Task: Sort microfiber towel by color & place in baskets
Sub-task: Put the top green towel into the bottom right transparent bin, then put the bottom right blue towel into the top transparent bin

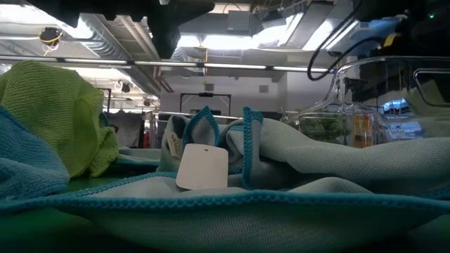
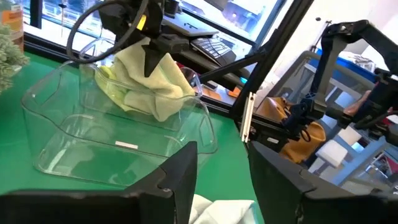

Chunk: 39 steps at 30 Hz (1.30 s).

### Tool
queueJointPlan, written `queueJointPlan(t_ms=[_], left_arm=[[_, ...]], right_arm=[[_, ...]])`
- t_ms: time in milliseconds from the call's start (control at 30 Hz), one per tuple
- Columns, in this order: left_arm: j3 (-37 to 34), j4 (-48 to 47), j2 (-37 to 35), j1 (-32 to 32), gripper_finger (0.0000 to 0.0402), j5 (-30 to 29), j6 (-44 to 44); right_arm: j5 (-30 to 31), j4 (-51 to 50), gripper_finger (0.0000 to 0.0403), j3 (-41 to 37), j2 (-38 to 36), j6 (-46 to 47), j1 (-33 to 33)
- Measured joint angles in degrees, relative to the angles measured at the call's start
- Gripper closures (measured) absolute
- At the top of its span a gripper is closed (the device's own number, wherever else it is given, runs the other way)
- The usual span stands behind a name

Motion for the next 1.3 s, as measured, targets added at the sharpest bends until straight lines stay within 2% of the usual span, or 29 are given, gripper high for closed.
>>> queueJointPlan(t_ms=[233,533,667,800,867,967,1133,1300], left_arm=[[0.0,0.01,0.0,0.0,0.0237,-0.2,-0.02],[0.0,0.38,0.0,0.0,0.0235,-0.22,0.96],[0.49,0.02,0.02,-1.02,0.0235,-0.61,1.75],[5.05,-0.13,2.48,-3.37,0.0235,-0.63,9.23],[8.71,-2.78,4.87,-4.36,0.0235,-0.61,13.38],[14.77,-12.12,8.81,-5.19,0.0235,-0.63,17.05],[23.66,-28.56,15.77,-5.99,0.0235,-0.66,18.02],[27.76,-33.75,20.93,-6.85,0.0235,-0.63,17.99]], right_arm=[[4.74,0.32,0.0208,5.37,0.0,-2.14,-0.01],[11.51,-13.83,0.0208,16.44,-0.04,-3.2,-0.01],[15.21,-13.16,0.0208,21.1,-0.04,-3.53,-0.01],[17.54,-7.27,0.0208,23.82,-0.09,-3.71,-0.02],[18.22,-3.0,0.0208,24.24,-0.04,-3.78,-0.03],[18.5,3.05,0.0208,24.25,-0.04,-5.81,-0.03],[18.37,10.18,0.0208,24.25,0.61,-9.77,-0.03],[16.31,12.27,0.0208,24.23,1.54,-11.14,-0.03]])
